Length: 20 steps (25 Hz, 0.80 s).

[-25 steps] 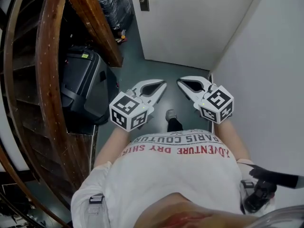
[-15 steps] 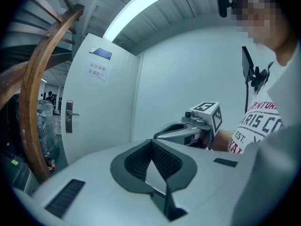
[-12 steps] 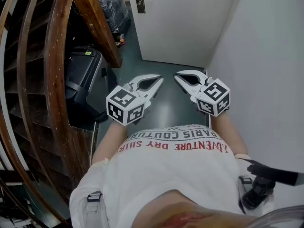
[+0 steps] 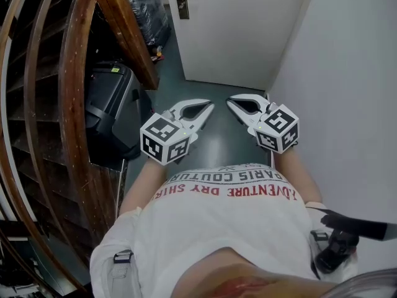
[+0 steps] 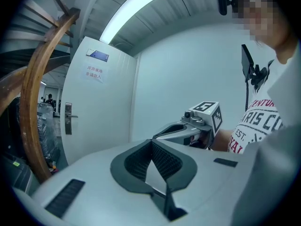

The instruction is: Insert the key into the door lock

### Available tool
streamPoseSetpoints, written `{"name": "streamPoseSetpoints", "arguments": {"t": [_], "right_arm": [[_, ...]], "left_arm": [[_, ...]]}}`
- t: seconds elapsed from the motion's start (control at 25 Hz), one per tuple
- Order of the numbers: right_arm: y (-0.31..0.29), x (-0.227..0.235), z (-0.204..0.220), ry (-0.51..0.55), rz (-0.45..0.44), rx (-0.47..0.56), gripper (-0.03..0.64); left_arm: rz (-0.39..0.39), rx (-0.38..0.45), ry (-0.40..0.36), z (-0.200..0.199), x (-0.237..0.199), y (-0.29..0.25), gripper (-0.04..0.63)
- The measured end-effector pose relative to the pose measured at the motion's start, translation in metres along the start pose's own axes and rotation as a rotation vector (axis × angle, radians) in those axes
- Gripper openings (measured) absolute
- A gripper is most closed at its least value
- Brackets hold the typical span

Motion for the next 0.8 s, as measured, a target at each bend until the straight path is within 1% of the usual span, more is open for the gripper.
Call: {"name": "streamPoseSetpoints", "arguments": {"t": [0.24, 0.52, 0.8], "right_arm": [[-0.011, 0.002, 0.007, -0.003, -0.002, 0.015, 0.002], [-0.005, -0.01, 0.003, 0.0, 0.003, 0.014, 0.002], [-0.009, -0.013, 0.0, 0.002, 0.005, 0.017, 0.002]], "left_arm": [[-0.003, -0.015, -0.001, 0.012, -0.01, 0.0, 0.002], [0.005, -0.013, -0.015, 0.007, -0.001, 0.007, 0.002], [0.012, -0.015, -0.01, 0.008, -0.003, 0.011, 0.002]]}}
Point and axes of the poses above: the fingertips, and each gripper's own axes: y backward along the fingers, x to its right, z out of its underside, the point moved 6 cm from there along y, backward along the fingers, and after that the axes turned 2 degrees about -y, right-handed, at the moved point
